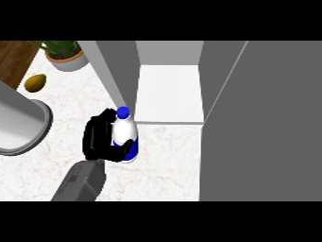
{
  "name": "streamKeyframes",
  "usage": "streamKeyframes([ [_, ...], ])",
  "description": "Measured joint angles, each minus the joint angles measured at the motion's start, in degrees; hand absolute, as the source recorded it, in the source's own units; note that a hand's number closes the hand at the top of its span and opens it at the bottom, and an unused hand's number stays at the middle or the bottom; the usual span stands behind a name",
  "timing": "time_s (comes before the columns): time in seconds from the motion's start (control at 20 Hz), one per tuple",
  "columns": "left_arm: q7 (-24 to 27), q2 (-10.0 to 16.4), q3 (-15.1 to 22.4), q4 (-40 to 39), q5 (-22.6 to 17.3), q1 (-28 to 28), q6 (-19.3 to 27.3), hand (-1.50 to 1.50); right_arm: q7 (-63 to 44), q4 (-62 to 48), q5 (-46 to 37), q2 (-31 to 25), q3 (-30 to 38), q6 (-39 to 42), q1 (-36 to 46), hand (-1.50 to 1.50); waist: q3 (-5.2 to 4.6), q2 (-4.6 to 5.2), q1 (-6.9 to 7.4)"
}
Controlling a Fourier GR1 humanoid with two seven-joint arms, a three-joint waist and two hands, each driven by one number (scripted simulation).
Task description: Pick up the bottled water, place it into the cabinet and close the cabinet
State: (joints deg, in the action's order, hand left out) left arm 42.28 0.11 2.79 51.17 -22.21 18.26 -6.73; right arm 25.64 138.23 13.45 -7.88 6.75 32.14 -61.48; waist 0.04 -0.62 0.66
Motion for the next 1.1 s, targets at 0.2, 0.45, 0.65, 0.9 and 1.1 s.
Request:
streamKeyframes([
  [0.2, -6.2, -0.1, 7.1, 11.2, -2.0, -1.7, 5.6, 1.5, -0.9, 0.0, 0.1, 0.0, -0.2, -0.6, 0.6, -1.5, 0.0, 0.0, 0.05],
  [0.45, -14.7, -0.1, 18.0, 23.8, -3.6, -1.5, 18.5, 1.5, -1.0, -0.2, 0.1, -0.3, -0.3, -0.3, 1.4, -1.5, -0.01, 0.08, -0.48],
  [0.65, -20.3, -0.1, 25.6, 31.3, -3.4, 0.5, 30.8, 1.5, -1.4, -0.5, 0.2, -0.7, 0.3, 0.0, 2.8, -1.5, -0.01, 0.24, -0.89],
  [0.9, -26.0, -0.1, 30.0, 34.6, -2.4, 7.7, 43.4, 1.5, -3.0, -0.4, 0.6, -1.0, 1.3, -0.4, 4.5, -1.5, -0.04, 0.46, -1.31],
  [1.1, -28.3, -0.1, 30.5, 32.0, -2.8, 15.0, 50.2, 1.5, -3.7, -0.4, 0.8, -0.5, 1.0, -0.3, 5.6, -1.5, -0.04, 0.57, -1.76],
])
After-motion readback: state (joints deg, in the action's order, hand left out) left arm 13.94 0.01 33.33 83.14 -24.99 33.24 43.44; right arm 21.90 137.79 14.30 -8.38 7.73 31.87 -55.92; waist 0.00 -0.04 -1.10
